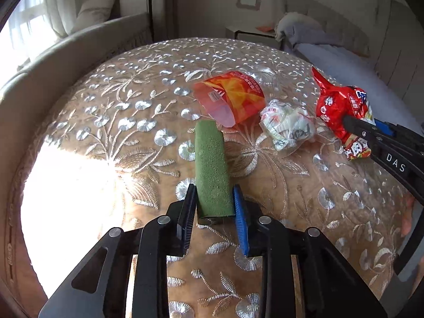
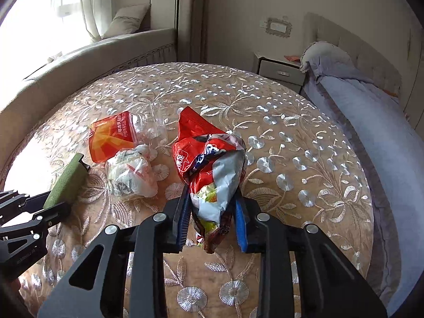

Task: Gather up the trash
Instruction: 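Grasp the green tube with the left tool while the right tool grasps the red chip bag, then carry the green tube and red chip bag over the bin and open both tools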

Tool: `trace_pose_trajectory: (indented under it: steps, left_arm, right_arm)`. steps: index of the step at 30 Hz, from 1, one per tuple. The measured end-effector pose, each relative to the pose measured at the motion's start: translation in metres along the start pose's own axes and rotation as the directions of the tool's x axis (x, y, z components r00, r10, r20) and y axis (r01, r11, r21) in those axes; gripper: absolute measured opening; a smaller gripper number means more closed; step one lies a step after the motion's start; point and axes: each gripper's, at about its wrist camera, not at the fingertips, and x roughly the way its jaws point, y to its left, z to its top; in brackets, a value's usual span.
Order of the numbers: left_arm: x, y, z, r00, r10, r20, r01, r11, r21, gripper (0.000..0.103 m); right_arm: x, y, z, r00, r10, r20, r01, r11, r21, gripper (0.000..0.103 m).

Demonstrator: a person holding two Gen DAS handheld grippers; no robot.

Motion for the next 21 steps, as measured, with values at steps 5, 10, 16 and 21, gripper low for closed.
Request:
trace_pose_trajectory:
  steps: [5, 10, 16, 21]
  left_arm:
    - [-0.023, -0.002, -0.007, 0.998, -0.036, 0.048, 0.034, 0.999, 0.034, 0.026]
    - [-0.046, -0.012, -0.014, 0.994, -0.064, 0.088, 0.057, 0.995, 0.081, 0.026]
    - [-0.081, -0.026, -0.022, 0.983, -0.087, 0.163, 0.064, 0.988, 0.144, 0.026]
    - [-0.106, -0.046, -0.029, 0.969, -0.143, 0.200, 0.099, 0.972, 0.214, 0.026]
  right_arm:
    - [-0.038, 0.004, -0.009, 0.998, 0.002, 0.066, -0.003, 1.000, 0.020, 0.030]
    - [-0.076, 0.003, -0.019, 0.994, 0.004, 0.107, -0.008, 0.999, 0.038, 0.030]
    - [-0.113, 0.006, -0.030, 0.990, -0.015, 0.137, 0.009, 0.999, 0.044, 0.030]
    - [-0.148, 0.008, -0.044, 0.984, -0.052, 0.173, 0.046, 0.998, 0.038, 0.030]
